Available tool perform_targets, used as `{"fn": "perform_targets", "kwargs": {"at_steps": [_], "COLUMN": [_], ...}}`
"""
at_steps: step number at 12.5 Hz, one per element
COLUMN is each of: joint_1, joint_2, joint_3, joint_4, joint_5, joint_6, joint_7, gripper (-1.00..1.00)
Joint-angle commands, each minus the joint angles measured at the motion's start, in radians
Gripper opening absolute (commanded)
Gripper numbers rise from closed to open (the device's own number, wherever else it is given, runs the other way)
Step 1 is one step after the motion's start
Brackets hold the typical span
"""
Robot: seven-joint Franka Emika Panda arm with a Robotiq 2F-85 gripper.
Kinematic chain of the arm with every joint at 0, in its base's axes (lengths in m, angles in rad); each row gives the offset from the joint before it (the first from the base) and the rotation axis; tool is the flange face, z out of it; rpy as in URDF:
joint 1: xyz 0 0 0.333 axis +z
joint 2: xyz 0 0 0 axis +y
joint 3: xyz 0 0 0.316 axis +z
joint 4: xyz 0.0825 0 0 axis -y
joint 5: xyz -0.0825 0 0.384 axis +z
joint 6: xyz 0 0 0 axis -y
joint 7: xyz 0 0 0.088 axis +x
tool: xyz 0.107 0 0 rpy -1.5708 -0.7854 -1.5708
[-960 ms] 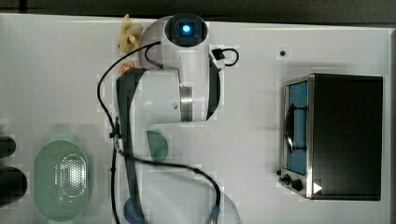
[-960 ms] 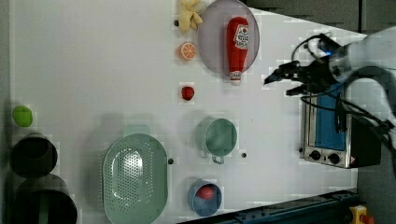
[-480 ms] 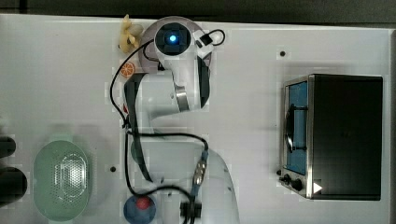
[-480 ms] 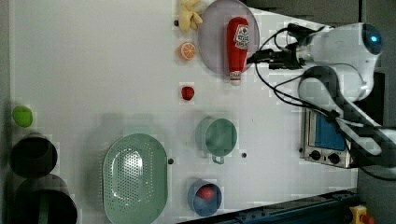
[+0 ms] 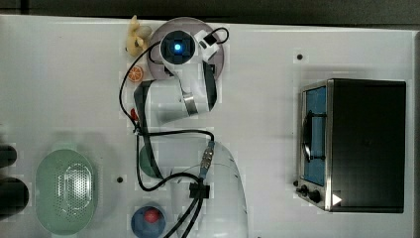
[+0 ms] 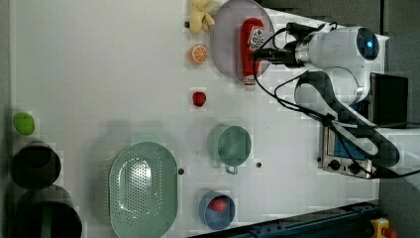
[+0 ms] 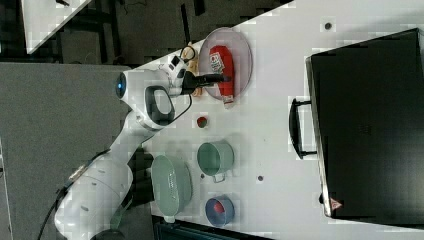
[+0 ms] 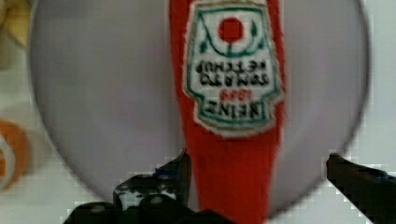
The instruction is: Pick ketchup from plate and place it on table.
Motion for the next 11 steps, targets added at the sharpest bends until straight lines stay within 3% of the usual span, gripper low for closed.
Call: {"fn": "perform_targets", "kwargs": {"at_steps": [1,4,5,8,11], "joint_1": [0.008,0.008,0.009,0.008,0.007], "joint_2": [0.051,0.09,0.099,0.102,0.098], "joint_3": [-0.009,-0.016,-0.016,-0.014,-0.012], "joint_4": [0.028,0.048,0.052,0.058,0.06], "joint_5": [-0.004,-0.004,-0.004,-0.004,-0.002], "joint_6": [0.085,0.122,0.123,0.148,0.151], "joint_7": [-0.034,-0.034,-0.034,-0.033,-0.029], "gripper": [1.0,1.0,0.92,0.24,0.24]}}
